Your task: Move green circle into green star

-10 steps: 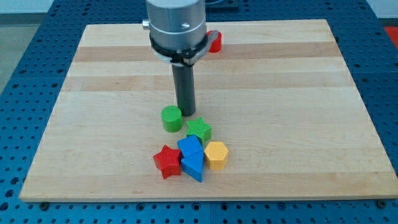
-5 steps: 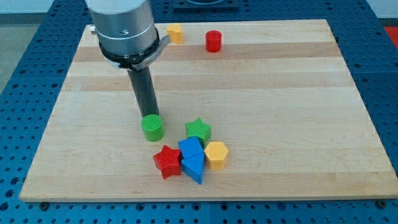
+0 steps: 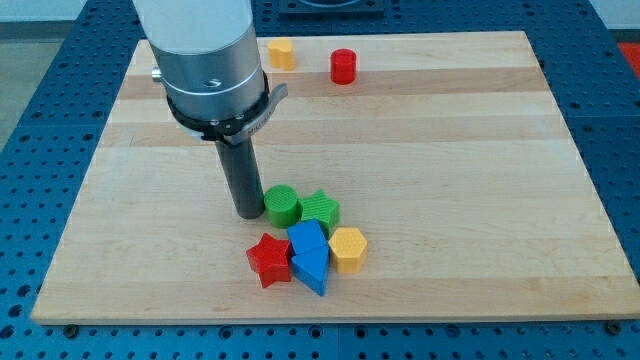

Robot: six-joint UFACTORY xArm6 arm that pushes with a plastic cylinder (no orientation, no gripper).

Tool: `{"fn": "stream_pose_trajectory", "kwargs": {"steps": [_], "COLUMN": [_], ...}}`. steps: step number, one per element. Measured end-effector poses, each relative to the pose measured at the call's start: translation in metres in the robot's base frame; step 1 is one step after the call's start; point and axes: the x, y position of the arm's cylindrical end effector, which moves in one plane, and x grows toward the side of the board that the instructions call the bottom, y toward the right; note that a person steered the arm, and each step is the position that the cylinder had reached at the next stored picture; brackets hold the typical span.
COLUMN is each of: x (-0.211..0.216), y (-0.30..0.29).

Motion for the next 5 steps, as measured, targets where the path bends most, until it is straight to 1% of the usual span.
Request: {"fn": "stream_pose_trajectory", "kwargs": {"steps": [2, 3, 4, 5], "x": [0.004, 0.004, 0.004, 0.008], "y": [0.012, 0.007, -0.015, -0.061]}}
